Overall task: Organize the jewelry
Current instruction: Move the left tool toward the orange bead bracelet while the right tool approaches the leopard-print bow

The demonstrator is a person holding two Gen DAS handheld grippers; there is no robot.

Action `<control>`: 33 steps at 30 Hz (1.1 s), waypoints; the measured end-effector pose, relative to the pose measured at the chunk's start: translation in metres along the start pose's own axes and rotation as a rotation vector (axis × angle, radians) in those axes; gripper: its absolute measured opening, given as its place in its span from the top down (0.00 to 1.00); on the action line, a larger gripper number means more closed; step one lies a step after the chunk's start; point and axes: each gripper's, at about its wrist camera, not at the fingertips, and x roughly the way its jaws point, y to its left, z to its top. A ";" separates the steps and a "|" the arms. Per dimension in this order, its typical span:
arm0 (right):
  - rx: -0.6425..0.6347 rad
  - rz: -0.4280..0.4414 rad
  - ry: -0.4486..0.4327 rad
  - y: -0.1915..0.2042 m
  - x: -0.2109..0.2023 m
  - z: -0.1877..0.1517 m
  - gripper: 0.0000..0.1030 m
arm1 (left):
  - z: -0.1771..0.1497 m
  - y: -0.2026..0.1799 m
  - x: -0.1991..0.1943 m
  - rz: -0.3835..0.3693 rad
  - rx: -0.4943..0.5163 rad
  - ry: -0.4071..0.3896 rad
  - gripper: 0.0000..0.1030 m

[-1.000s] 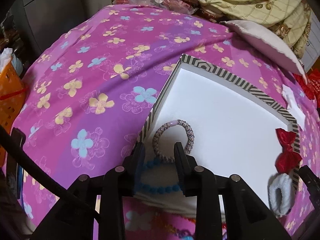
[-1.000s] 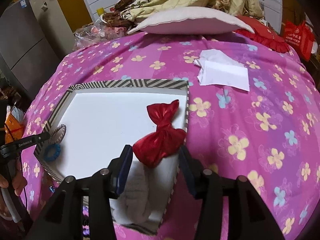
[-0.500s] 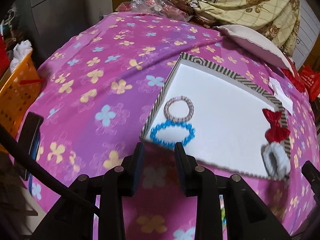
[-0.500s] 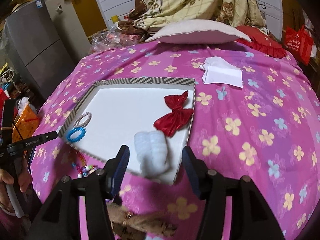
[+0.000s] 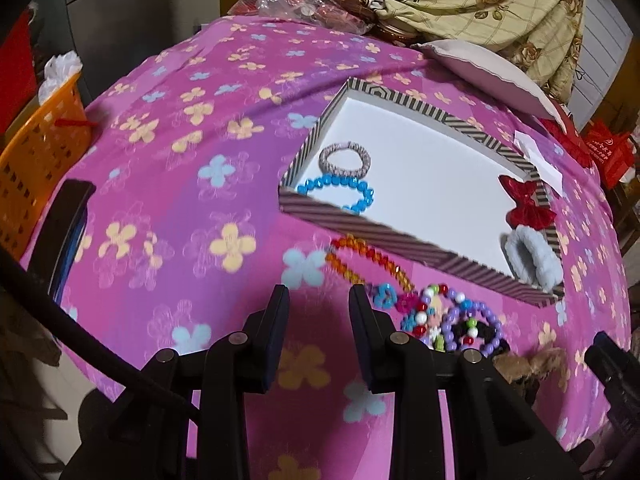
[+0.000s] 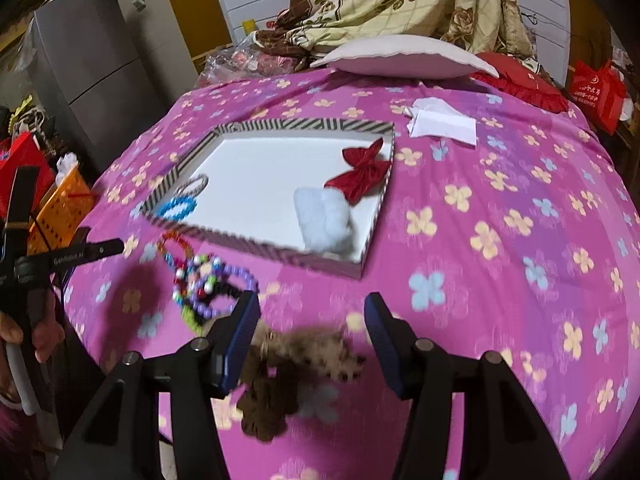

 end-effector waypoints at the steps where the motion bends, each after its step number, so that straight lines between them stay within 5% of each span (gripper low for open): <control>1: -0.002 -0.001 0.005 0.000 -0.001 -0.005 0.44 | -0.002 0.001 0.000 -0.001 -0.005 0.005 0.60; 14: -0.058 0.048 0.101 0.024 0.013 -0.052 0.42 | -0.019 0.030 -0.001 0.004 -0.088 0.035 0.60; 33: -0.108 -0.017 0.139 0.037 0.044 -0.058 0.41 | 0.013 0.030 0.036 -0.083 -0.250 0.090 0.58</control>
